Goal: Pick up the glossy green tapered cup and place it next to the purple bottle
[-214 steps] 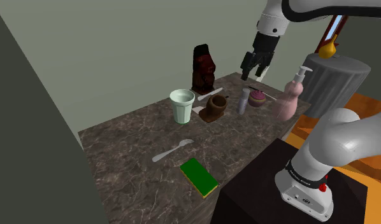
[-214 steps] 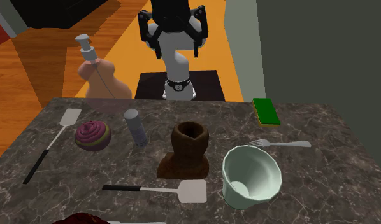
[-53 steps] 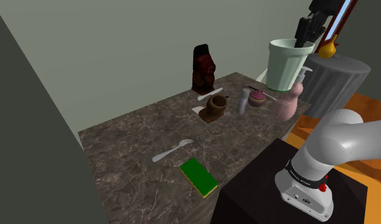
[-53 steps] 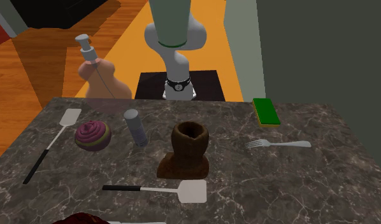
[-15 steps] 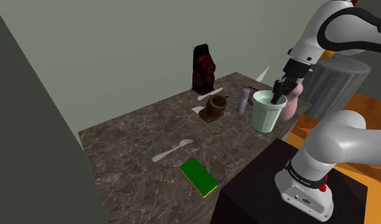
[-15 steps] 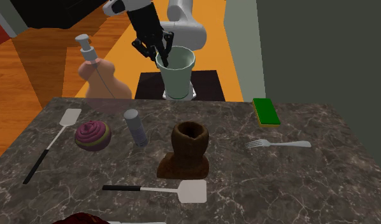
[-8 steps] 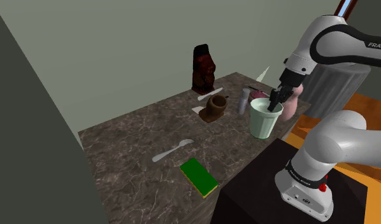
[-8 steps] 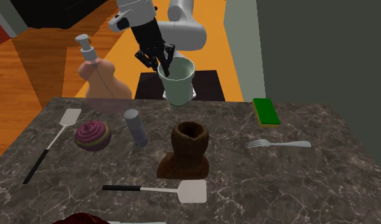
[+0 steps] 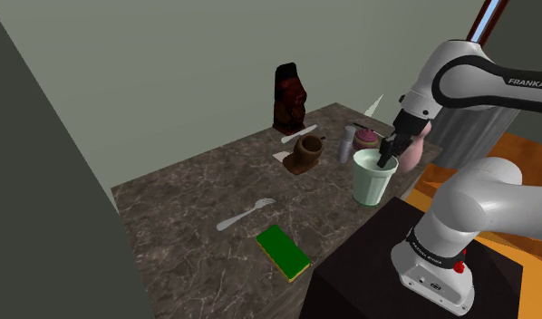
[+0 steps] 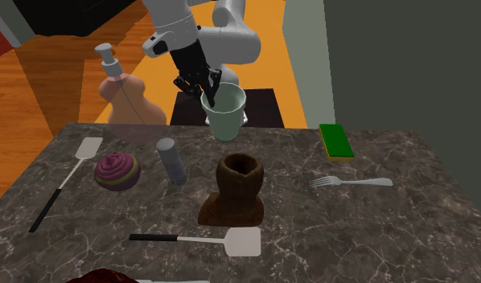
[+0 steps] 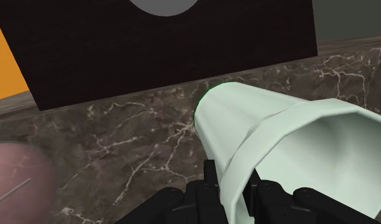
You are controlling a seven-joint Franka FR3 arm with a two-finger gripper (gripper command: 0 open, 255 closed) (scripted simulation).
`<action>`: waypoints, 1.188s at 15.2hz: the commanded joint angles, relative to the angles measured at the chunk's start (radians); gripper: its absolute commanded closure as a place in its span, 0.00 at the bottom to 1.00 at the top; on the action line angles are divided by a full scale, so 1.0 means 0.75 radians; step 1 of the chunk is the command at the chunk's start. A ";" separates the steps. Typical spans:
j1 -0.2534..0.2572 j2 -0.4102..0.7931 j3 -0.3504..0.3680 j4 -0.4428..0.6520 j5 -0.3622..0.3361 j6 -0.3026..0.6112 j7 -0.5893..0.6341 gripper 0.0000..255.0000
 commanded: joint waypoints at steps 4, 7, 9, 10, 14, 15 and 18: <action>-0.001 0.001 -0.002 -0.004 -0.002 0.006 -0.002 1.00; -0.001 0.002 -0.002 -0.004 -0.002 0.006 -0.002 0.00; -0.001 0.001 -0.002 -0.004 -0.002 0.006 -0.002 0.00; -0.001 0.001 -0.002 -0.004 -0.002 0.006 -0.002 0.00; 0.003 0.013 -0.002 0.135 0.000 -0.120 -0.003 0.00; 0.005 0.020 -0.002 0.173 0.001 -0.151 -0.003 0.00; 0.005 0.020 -0.001 0.172 0.001 -0.151 -0.003 0.00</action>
